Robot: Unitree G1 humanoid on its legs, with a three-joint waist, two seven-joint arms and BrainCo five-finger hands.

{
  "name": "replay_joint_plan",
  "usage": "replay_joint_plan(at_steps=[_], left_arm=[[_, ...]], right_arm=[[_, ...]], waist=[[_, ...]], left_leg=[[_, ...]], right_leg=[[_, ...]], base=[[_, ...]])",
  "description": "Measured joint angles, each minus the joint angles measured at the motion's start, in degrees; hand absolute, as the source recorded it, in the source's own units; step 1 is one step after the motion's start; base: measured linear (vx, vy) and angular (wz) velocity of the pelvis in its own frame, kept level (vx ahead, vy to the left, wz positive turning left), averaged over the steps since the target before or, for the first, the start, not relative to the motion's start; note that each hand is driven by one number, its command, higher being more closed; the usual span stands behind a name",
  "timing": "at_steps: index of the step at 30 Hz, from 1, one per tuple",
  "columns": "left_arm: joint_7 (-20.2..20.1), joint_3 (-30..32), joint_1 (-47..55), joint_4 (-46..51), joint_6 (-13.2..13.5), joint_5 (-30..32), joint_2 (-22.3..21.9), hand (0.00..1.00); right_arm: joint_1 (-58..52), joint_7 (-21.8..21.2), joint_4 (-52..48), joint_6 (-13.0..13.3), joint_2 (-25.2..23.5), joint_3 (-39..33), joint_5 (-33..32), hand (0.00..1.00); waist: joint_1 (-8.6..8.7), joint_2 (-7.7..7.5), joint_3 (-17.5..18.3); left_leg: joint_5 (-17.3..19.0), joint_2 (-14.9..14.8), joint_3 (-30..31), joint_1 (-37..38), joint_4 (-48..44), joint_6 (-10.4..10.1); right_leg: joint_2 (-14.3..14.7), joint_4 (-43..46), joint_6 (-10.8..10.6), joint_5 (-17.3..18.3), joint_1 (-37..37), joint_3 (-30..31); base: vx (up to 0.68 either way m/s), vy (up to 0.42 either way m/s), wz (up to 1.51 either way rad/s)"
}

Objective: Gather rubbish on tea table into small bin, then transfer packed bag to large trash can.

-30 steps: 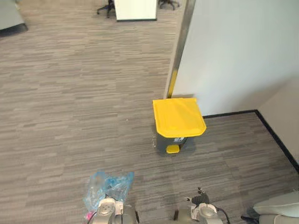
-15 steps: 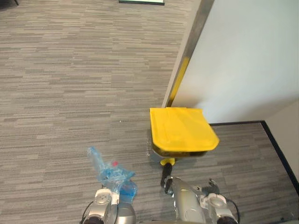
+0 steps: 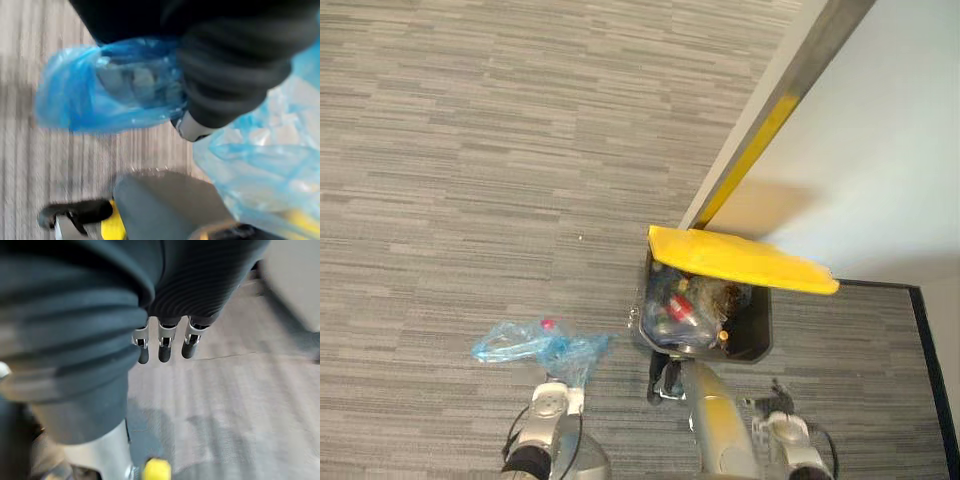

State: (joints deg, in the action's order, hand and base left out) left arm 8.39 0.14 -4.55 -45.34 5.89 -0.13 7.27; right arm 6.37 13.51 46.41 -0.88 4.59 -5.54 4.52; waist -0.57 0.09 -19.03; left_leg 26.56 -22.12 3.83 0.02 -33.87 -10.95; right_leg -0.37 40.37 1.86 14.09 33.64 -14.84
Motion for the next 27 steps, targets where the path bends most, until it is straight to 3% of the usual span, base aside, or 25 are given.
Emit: replay_joint_plan(at_steps=[2,4,6,8,9,12,13,18,21,27], left_arm=[[0.09,-0.01,-0.25,1.69,0.08,0.0,1.15,1.0],[0.24,-0.06,-0.48,4.32,1.06,-0.05,1.25,1.0],[0.36,-0.32,-0.13,5.52,1.25,-0.23,0.83,1.0],[0.58,-1.04,-0.14,6.13,1.27,-1.29,1.0,1.0],[1.1,-1.25,-0.27,7.12,1.57,-1.82,1.08,1.0],[1.62,-1.35,-0.63,9.6,2.6,-2.9,0.99,1.0],[1.64,-1.28,-1.72,10.68,2.89,-3.45,1.32,1.0],[1.65,-2.68,-0.77,13.93,2.88,-4.8,2.63,1.0],[1.55,-5.79,-1.62,15.94,2.93,-6.16,2.55,1.0],[1.43,-10.27,-4.77,23.4,4.32,-8.78,2.37,1.0]], right_arm=[[5.65,-0.02,-2.89,0.68,-0.57,4.06,-0.37,0.0],[16.35,0.01,-3.33,2.21,-1.68,7.58,-1.65,0.0],[23.57,0.19,-3.29,2.61,-1.47,7.93,-2.33,0.0],[28.86,1.09,-3.29,3.28,-0.3,8.05,-2.49,0.0],[32.52,1.66,-3.33,3.77,1.2,8.03,-2.86,0.0],[36.64,2.94,-3.32,3.63,6.2,7.93,-3.28,0.0],[38.47,3.5,-3.3,2.86,9.09,7.83,-3.35,0.0],[45.35,3.67,-3.1,1.27,14.38,7.84,-3.41,0.0],[51.71,3.87,-2.84,1.25,17.94,7.98,-3.46,0.0],[52.84,3.45,0.12,0.3,19.64,8.84,-4.66,0.0]], waist=[[-0.36,0.01,0.0],[-2.29,0.14,-0.07],[-3.18,-0.1,-0.21],[-3.24,-0.61,-0.5],[-3.23,-0.99,-0.82],[-2.82,-1.09,-2.33],[-3.26,-2.71,-4.84],[-3.26,-2.74,-6.09],[-2.88,-2.52,-6.25],[-2.33,-2.49,-6.27]], left_leg=[[-0.68,-0.17,-0.04,-2.61,0.36,-0.7],[-1.89,-0.46,-0.16,-3.96,3.13,-1.56],[-2.56,-0.74,-0.19,-3.99,5.04,-1.98],[-2.27,-0.66,-0.55,-4.51,5.06,-2.26],[-1.64,-0.57,-1.26,-5.84,3.96,-2.59],[2.95,-0.43,-2.28,-6.86,5.51,-2.49],[3.74,0.54,-2.49,-7.45,5.13,-4.16],[3.62,0.68,-1.52,-8.55,6.61,-4.43],[2.45,0.52,-1.81,-7.51,7.1,-5.31],[2.43,0.49,-1.74,-6.68,7.25,-5.36]], right_leg=[[-0.08,-0.95,0.43,-1.06,2.07,-0.41],[0.62,-3.55,1.53,-3.02,3.68,-1.35],[1.04,-5.0,1.71,-4.19,3.72,-1.68],[1.06,-6.48,1.05,-4.84,3.99,-1.69],[0.89,-7.14,-0.33,-5.77,4.77,-1.41],[0.07,-7.32,-1.95,-7.71,6.14,-1.29],[-0.66,-7.89,-2.32,-9.32,6.53,-0.44],[0.43,-9.99,-1.38,-10.77,7.79,-0.57],[0.65,-7.71,0.53,-10.06,8.61,-0.72],[0.46,-8.1,0.35,-9.28,7.32,-0.84]], base=[[-0.1,-0.102,0.1],[-0.13,-0.126,0.05],[-0.13,-0.136,0.06],[-0.16,-0.08,0.01],[-0.22,-0.018,-0.1],[-0.26,0.043,-0.02],[-0.23,0.049,0.01],[-0.09,0.005,-0.07],[0.06,-0.011,-0.14],[0.01,0.027,0.03]])
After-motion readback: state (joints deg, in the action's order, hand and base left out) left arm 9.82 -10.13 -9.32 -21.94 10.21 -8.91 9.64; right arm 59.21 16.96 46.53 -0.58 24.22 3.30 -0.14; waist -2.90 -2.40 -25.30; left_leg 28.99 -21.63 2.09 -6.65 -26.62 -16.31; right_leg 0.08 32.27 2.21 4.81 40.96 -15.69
